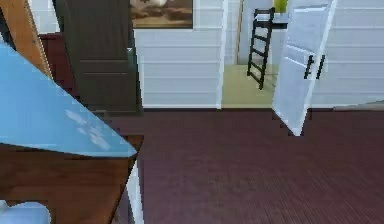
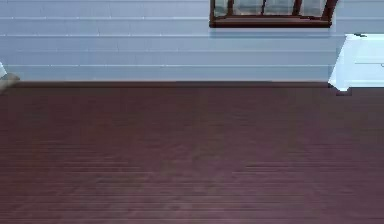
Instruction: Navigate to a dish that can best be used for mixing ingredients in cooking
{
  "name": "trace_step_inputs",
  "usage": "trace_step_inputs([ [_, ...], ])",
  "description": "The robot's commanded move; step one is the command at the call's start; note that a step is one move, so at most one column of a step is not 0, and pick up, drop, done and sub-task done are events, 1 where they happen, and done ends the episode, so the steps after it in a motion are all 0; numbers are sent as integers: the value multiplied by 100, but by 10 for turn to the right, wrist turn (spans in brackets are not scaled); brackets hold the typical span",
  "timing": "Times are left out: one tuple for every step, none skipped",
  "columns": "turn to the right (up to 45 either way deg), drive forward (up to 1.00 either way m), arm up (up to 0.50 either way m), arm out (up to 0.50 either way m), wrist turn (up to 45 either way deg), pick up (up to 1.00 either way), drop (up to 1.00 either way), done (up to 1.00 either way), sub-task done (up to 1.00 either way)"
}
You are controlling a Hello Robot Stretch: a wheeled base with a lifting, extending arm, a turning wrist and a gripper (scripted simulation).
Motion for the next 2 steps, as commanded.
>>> trace_step_inputs([
  [450, 0, 0, 0, 0, 0, 0, 0, 0],
  [420, 0, 0, 0, 0, 0, 0, 0, 0],
])
